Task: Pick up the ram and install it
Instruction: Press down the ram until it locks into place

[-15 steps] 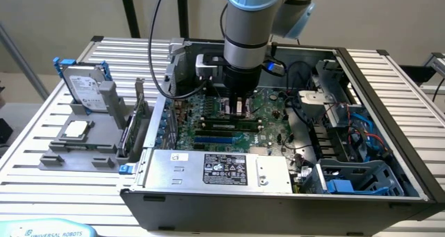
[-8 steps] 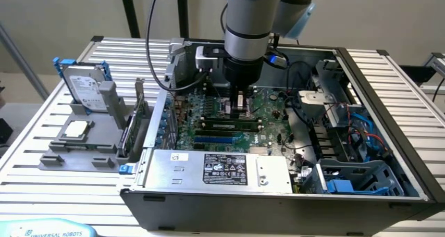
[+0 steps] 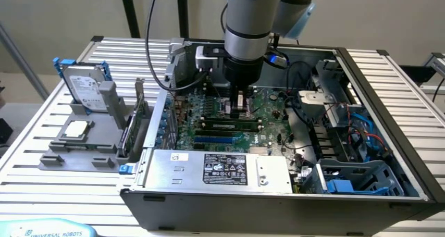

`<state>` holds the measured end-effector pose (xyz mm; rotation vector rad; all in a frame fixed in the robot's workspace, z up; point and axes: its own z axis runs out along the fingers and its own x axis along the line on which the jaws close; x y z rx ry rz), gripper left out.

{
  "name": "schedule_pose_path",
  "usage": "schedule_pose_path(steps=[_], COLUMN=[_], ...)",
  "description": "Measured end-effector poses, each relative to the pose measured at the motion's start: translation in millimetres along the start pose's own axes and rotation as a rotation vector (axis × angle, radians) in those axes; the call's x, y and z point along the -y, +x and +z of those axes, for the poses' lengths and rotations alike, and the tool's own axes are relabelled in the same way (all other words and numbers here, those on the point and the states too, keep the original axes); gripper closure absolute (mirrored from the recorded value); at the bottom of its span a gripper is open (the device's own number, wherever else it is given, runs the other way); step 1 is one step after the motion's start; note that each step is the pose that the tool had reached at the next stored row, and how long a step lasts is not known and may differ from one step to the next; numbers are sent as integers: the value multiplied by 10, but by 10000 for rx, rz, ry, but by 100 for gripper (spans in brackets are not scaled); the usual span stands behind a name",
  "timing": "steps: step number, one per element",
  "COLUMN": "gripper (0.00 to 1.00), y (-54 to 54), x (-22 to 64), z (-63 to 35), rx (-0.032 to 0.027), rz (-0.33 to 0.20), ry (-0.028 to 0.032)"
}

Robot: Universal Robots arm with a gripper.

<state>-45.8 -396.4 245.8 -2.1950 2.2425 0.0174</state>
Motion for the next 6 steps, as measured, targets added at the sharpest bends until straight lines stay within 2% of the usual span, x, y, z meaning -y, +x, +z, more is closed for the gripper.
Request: schedule_pose_path(steps=[6], gripper=[89], y=[0], x=[0], z=[0], rx=[0], rz=[0], ry=[0])
